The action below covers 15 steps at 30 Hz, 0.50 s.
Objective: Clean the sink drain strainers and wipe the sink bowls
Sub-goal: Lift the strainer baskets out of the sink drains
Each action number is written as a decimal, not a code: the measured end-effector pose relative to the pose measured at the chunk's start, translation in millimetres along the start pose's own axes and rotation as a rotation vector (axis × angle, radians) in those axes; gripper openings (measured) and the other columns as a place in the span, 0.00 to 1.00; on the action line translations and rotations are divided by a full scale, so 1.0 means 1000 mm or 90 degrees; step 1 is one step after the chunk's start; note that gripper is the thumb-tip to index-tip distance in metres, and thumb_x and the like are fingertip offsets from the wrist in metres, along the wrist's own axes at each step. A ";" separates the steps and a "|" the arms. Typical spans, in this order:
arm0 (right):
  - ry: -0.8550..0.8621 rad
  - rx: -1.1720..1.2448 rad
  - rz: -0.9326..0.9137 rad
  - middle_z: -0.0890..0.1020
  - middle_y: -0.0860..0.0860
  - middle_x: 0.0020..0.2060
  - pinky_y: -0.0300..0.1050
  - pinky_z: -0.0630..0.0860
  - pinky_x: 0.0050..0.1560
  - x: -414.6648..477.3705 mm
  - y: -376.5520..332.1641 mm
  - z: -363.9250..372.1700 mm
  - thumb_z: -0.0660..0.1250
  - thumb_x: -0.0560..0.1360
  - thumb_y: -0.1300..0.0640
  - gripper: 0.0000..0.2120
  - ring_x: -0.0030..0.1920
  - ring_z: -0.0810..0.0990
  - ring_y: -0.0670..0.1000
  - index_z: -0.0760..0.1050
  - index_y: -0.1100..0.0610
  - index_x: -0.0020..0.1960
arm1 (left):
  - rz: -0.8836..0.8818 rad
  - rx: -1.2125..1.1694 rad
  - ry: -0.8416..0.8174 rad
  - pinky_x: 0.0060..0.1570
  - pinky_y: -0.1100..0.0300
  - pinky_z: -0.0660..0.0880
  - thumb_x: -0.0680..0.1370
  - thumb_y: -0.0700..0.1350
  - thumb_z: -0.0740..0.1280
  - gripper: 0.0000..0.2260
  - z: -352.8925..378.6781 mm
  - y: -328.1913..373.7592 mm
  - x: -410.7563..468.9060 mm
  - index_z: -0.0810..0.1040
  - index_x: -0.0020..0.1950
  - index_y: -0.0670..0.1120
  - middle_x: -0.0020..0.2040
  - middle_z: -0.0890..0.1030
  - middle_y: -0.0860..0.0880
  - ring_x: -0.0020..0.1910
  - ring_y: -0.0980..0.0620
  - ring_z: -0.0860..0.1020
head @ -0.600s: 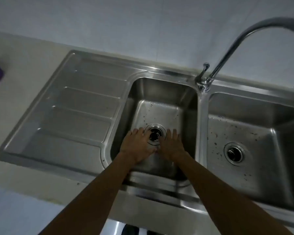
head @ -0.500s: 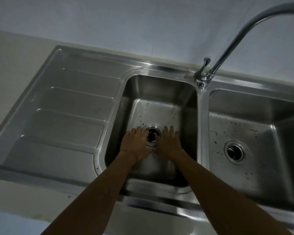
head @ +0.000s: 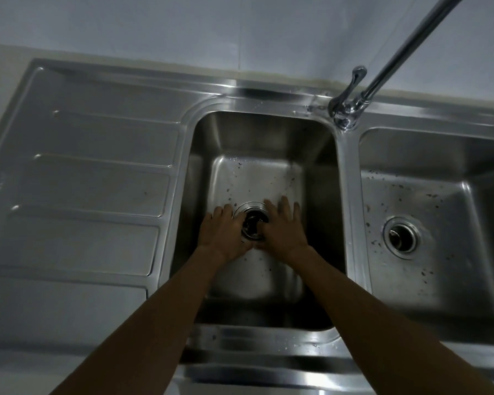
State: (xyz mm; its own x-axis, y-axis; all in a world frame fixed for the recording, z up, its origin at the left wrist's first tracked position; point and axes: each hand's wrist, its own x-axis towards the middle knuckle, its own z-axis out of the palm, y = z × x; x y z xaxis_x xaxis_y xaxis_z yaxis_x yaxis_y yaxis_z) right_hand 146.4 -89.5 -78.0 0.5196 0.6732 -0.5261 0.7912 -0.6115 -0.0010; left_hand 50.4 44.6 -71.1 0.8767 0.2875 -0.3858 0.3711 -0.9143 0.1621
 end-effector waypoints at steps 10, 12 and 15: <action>0.083 0.083 0.003 0.66 0.49 0.75 0.67 0.51 0.76 -0.006 -0.001 -0.007 0.69 0.75 0.40 0.24 0.76 0.60 0.62 0.77 0.49 0.68 | 0.023 -0.040 0.002 0.66 0.48 0.67 0.75 0.61 0.71 0.38 0.004 -0.002 0.010 0.61 0.79 0.48 0.75 0.69 0.45 0.70 0.43 0.69; 0.103 0.081 -0.006 0.66 0.48 0.75 0.66 0.51 0.77 -0.011 -0.002 -0.009 0.70 0.74 0.39 0.23 0.76 0.60 0.61 0.79 0.49 0.66 | 0.031 -0.049 0.004 0.64 0.48 0.68 0.74 0.61 0.72 0.37 0.001 -0.002 0.007 0.63 0.78 0.48 0.73 0.71 0.46 0.69 0.43 0.71; 0.122 0.085 -0.012 0.67 0.47 0.75 0.66 0.52 0.76 -0.021 -0.003 -0.020 0.70 0.74 0.38 0.23 0.76 0.61 0.61 0.80 0.49 0.65 | 0.043 -0.058 0.011 0.64 0.49 0.68 0.74 0.60 0.73 0.36 -0.011 -0.002 0.001 0.65 0.77 0.49 0.71 0.73 0.47 0.68 0.44 0.72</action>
State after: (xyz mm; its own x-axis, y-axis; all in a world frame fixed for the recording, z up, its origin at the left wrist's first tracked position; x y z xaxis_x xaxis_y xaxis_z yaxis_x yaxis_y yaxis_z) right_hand 139.5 -93.0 -50.3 0.5672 0.7439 -0.3534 0.7584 -0.6391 -0.1281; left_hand 53.7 49.4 -61.4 0.9056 0.2310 -0.3558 0.3361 -0.9024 0.2696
